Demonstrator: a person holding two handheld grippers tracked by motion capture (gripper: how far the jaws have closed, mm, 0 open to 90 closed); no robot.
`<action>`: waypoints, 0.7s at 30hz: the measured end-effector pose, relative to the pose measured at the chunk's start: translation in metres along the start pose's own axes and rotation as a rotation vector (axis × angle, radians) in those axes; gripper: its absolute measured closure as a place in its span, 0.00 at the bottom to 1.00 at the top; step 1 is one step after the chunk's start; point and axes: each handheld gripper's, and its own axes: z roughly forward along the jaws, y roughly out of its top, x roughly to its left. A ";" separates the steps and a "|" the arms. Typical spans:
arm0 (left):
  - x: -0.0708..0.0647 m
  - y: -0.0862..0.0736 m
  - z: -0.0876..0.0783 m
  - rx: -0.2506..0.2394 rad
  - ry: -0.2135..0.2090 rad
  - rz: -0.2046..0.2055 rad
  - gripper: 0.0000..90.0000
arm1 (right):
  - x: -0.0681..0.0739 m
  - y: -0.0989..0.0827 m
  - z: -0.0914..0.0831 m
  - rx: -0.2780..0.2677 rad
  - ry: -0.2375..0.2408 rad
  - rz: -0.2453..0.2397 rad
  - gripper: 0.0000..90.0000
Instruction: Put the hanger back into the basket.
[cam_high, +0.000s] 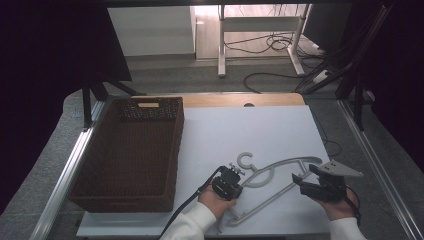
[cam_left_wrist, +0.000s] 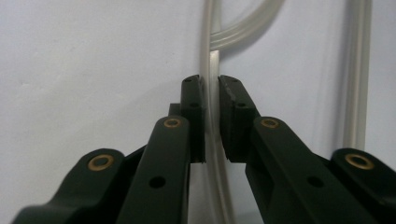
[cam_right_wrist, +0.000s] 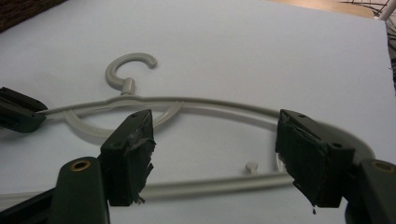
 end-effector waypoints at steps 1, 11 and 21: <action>0.001 0.000 0.000 0.001 -0.007 -0.004 0.91 | 0.000 0.000 0.000 0.001 -0.002 0.004 0.32; 0.010 0.004 -0.007 -0.039 -0.075 -0.051 0.91 | -0.002 0.000 -0.004 -0.023 -0.024 0.017 0.32; 0.024 0.006 -0.026 -0.127 -0.144 -0.110 0.91 | -0.009 -0.001 -0.013 -0.080 -0.045 0.050 0.32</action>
